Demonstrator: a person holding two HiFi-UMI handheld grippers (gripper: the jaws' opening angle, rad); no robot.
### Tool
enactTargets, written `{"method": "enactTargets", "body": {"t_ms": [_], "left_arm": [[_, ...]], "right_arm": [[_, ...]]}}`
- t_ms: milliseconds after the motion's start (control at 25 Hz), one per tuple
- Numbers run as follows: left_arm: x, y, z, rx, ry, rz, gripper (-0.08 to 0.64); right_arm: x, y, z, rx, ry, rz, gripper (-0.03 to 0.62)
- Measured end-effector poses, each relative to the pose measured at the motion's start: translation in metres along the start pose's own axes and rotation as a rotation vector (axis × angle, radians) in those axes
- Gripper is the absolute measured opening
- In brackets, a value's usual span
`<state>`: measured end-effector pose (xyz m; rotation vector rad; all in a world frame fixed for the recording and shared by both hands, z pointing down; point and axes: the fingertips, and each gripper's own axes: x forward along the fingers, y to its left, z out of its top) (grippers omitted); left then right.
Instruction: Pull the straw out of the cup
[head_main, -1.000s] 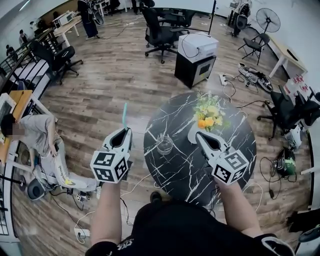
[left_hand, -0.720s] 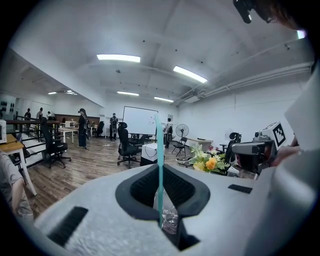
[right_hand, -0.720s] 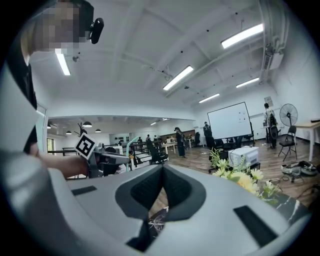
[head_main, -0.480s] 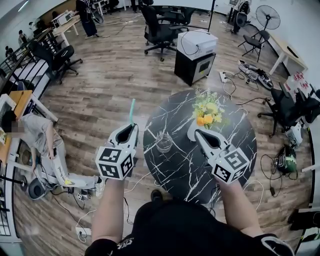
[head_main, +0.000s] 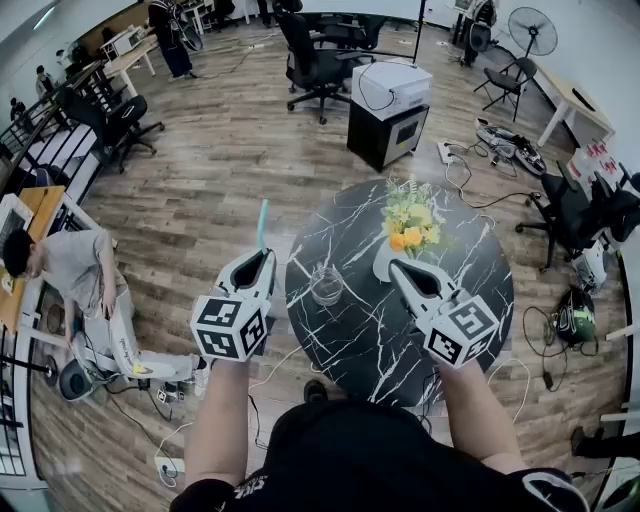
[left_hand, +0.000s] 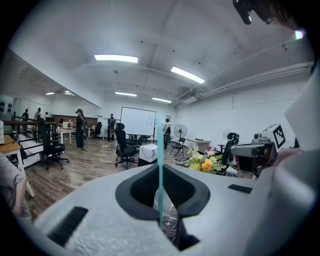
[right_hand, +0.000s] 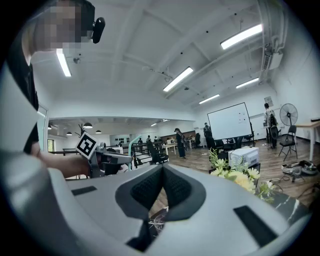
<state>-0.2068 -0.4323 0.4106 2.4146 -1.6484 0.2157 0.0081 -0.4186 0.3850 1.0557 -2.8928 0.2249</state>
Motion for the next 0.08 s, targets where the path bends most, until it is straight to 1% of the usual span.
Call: {"method": "enactTargets", "body": {"t_ms": [80], "left_arm": [[0.0003, -0.0013, 0.0003, 0.001, 0.0, 0.002, 0.028]], "right_arm": [[-0.0026, -0.0026, 0.0003, 0.003, -0.003, -0.002, 0.003]]}}
